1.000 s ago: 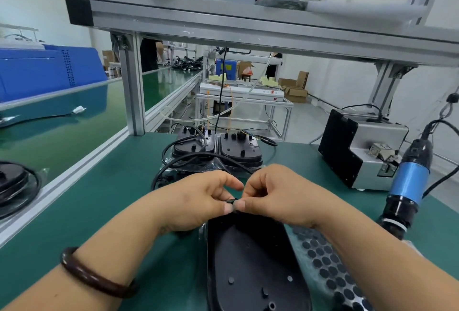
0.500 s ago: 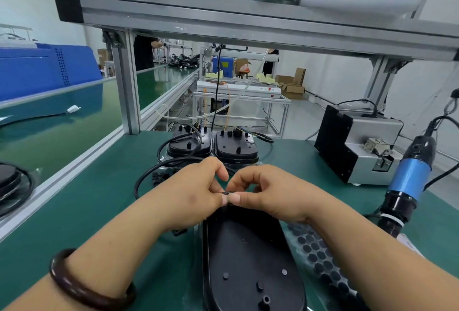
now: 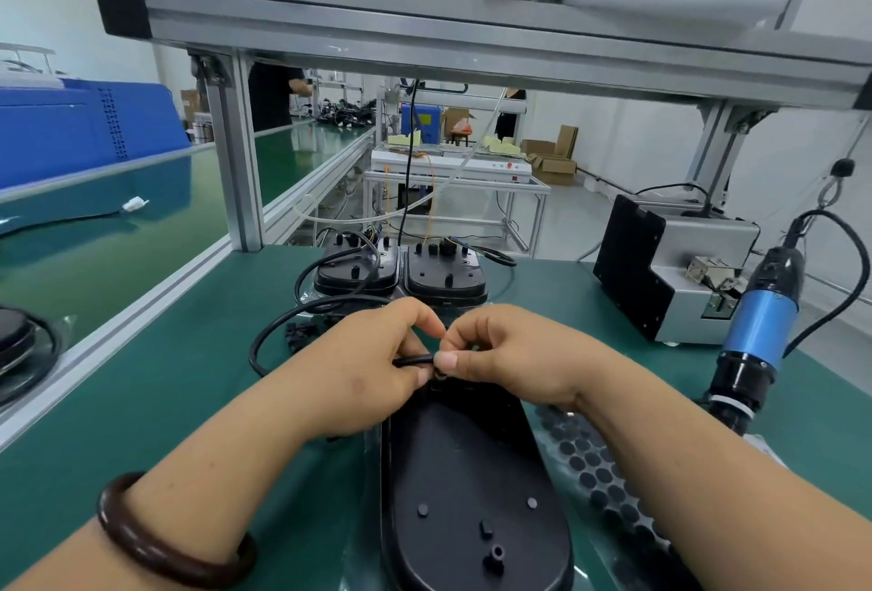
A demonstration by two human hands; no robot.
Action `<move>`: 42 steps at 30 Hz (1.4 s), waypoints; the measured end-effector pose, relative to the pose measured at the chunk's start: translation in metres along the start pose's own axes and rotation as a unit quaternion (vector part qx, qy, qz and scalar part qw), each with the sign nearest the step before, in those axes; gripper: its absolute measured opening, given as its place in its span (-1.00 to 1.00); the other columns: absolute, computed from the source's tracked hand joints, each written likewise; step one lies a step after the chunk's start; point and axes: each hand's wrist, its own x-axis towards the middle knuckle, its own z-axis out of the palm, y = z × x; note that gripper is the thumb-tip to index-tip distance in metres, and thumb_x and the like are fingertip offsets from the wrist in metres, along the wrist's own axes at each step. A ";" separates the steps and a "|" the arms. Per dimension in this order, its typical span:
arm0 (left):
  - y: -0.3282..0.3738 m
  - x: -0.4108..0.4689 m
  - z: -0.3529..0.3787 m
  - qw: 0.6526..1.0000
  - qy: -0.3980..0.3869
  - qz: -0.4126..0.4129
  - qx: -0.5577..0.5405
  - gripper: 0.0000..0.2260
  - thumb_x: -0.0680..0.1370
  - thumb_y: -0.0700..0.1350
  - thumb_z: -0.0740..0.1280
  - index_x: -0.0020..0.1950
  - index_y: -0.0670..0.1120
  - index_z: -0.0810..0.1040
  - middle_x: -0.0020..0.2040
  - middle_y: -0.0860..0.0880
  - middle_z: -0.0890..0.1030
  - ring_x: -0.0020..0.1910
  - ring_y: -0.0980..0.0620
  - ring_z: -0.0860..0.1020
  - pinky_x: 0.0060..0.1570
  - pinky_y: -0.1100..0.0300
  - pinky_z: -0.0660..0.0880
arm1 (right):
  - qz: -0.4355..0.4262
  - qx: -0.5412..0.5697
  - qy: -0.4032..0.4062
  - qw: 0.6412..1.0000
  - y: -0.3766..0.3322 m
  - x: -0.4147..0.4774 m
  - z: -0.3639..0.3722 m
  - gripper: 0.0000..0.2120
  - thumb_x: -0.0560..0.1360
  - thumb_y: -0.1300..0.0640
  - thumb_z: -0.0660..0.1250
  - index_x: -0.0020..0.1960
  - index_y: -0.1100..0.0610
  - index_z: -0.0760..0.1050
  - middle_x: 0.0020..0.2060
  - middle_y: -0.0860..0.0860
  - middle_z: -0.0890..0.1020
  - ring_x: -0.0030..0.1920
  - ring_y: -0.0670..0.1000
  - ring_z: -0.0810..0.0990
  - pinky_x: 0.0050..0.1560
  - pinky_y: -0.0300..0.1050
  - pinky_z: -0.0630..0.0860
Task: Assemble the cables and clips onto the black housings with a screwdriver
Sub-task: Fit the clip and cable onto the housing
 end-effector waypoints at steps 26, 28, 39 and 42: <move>-0.015 -0.003 0.010 0.968 0.167 0.149 0.112 -0.80 0.39 -0.09 0.51 -0.10 0.10 0.53 -0.26 0.16 0.62 -0.25 0.16 0.57 -0.21 0.09 0.56 | 0.085 0.114 0.008 0.990 -0.005 0.004 0.001 -0.86 0.52 0.18 0.36 -0.23 0.09 0.53 -0.50 -0.16 0.48 -0.49 -0.22 0.38 -0.43 -0.39 0.26; -0.017 -0.003 0.011 0.966 0.175 0.154 0.112 -0.80 0.38 -0.08 0.53 -0.12 0.10 0.54 -0.28 0.19 0.62 -0.29 0.19 0.55 -0.23 0.14 0.55 | 0.076 0.117 0.012 0.990 -0.006 0.002 0.003 -0.91 0.52 0.18 0.36 -0.16 0.15 0.55 -0.44 -0.09 0.47 -0.45 -0.19 0.37 -0.39 -0.36 0.27; -0.027 0.001 0.014 0.987 0.125 0.094 -0.049 -0.83 0.43 -0.15 0.50 -0.17 0.10 0.57 -0.28 0.04 0.64 -0.26 0.05 0.60 -0.12 0.03 0.57 | -0.101 0.029 0.160 0.982 -0.002 -0.014 0.020 -0.79 0.52 0.19 0.37 -0.22 -0.09 0.51 -0.43 -0.29 0.51 -0.40 -0.18 0.35 -0.31 -0.39 0.34; -0.028 0.001 0.012 0.988 0.115 0.084 -0.053 -0.86 0.43 -0.10 0.49 -0.17 0.10 0.57 -0.30 0.05 0.63 -0.32 0.10 0.56 -0.16 0.04 0.56 | -0.117 0.013 0.144 0.983 -0.001 -0.017 0.017 -0.82 0.49 0.16 0.42 -0.19 -0.11 0.56 -0.45 -0.33 0.51 -0.42 -0.16 0.33 -0.36 -0.37 0.31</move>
